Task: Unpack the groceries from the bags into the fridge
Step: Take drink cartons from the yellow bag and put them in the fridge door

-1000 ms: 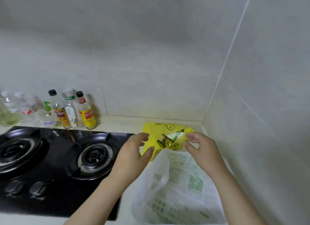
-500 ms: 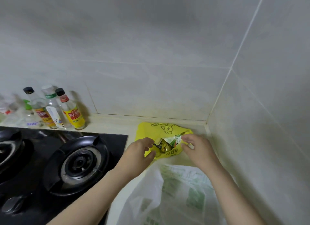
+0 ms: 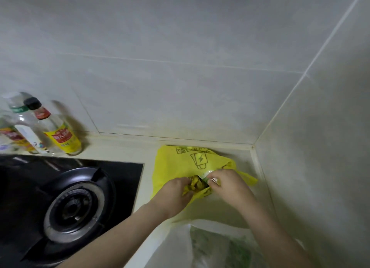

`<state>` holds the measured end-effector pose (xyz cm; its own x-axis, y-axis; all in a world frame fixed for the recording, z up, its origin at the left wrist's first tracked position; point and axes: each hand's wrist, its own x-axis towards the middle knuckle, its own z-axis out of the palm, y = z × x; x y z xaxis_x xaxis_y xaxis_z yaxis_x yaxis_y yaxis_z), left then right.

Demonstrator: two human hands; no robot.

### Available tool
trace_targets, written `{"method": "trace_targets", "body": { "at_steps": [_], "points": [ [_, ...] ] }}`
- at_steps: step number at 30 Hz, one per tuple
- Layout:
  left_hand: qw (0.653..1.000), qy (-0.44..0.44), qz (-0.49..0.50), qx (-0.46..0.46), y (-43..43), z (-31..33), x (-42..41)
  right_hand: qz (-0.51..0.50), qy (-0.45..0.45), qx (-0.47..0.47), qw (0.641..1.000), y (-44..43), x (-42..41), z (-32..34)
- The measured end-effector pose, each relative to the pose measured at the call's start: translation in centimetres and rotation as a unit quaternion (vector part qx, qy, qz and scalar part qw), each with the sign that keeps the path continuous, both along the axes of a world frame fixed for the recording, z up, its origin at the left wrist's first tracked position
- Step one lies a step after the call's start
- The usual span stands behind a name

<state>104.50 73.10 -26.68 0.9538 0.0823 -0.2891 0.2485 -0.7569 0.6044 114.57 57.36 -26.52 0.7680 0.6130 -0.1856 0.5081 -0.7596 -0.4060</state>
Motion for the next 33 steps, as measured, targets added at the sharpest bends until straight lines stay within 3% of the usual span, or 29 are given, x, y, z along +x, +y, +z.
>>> {"method": "trace_targets", "body": {
  "at_steps": [7,15,21,29,33],
  "points": [
    [0.997,0.02,0.011,0.074,2.1,-1.2,0.9,0.022,0.003,-0.073,0.997,1.3,1.7,-1.0],
    [0.981,-0.051,0.05,0.18,4.8,-1.4,3.6,-0.018,-0.051,-0.069,0.996,2.1,4.1,-1.2],
    [0.978,-0.021,0.043,0.205,6.0,-2.2,5.1,-0.06,0.006,-0.085,0.995,2.0,5.2,-2.1],
    [0.977,0.023,0.038,0.207,6.6,-4.6,6.7,-0.021,-0.127,-0.003,0.992,1.6,4.2,-4.7],
    [0.978,0.046,0.038,0.199,6.8,-5.4,7.5,-0.024,-0.097,-0.045,0.994,1.5,4.2,-5.4]
  ]
}}
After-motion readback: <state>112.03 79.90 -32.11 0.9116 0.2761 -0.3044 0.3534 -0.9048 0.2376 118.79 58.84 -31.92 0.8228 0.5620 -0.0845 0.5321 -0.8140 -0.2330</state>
